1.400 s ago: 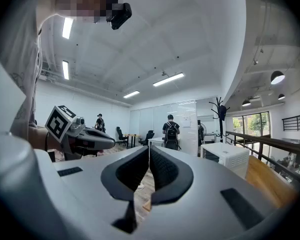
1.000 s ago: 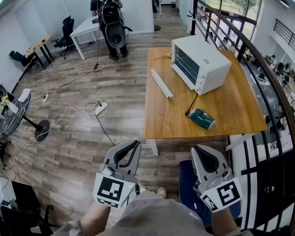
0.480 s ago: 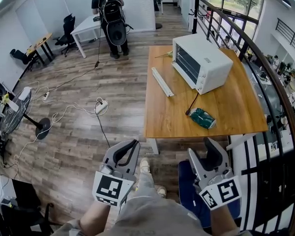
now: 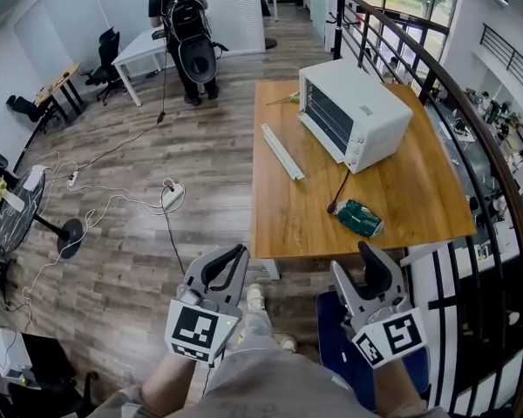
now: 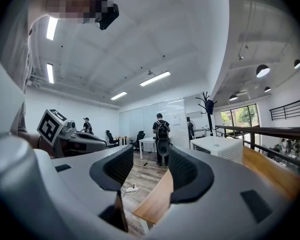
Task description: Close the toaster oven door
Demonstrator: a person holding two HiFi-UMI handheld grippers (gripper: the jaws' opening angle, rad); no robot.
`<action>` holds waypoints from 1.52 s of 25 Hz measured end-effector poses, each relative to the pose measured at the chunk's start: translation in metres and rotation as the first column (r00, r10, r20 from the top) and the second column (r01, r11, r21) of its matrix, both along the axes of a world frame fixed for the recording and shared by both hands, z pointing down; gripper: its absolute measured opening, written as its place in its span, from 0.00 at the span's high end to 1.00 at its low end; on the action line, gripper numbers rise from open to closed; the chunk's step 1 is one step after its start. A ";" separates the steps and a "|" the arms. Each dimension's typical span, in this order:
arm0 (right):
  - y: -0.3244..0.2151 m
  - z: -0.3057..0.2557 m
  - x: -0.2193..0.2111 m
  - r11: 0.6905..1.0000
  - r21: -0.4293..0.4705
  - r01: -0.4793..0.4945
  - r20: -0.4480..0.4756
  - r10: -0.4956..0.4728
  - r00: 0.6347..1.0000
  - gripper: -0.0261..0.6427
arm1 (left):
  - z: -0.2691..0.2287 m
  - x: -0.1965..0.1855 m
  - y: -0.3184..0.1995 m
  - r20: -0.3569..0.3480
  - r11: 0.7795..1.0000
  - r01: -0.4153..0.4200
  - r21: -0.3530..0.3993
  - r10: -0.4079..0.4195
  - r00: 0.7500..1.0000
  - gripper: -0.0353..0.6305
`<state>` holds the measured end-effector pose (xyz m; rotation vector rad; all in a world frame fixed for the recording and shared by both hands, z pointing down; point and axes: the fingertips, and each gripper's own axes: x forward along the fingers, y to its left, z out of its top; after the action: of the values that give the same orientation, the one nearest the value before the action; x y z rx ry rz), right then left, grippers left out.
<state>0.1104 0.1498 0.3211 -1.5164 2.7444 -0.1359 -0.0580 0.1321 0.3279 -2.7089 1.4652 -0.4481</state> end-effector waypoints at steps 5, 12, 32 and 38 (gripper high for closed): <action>-0.042 0.016 -0.009 0.999 -0.042 -0.011 -0.016 0.010 1.000 0.63 | 0.009 -0.010 -0.043 0.021 1.000 -0.014 -0.015 0.015 1.000 0.91; -0.115 0.064 -0.027 0.986 -0.162 -0.047 -0.009 0.046 0.999 0.63 | 0.037 -0.025 -0.118 -0.012 0.996 -0.034 -0.077 0.033 0.999 0.91; -0.291 0.264 -0.040 0.821 -0.532 -0.205 -0.066 0.201 0.977 0.63 | 0.182 -0.034 -0.303 0.066 0.936 -0.176 -0.305 0.205 0.977 0.91; -0.298 0.310 -0.039 0.756 -0.614 -0.226 -0.093 0.215 0.972 0.63 | 0.212 -0.039 -0.319 0.087 0.919 -0.160 -0.359 0.204 0.975 0.91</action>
<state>0.0711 -0.1485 0.6308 -1.9520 2.6246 -1.1352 -0.0974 -0.1874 0.5404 -2.9799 1.1832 -0.9282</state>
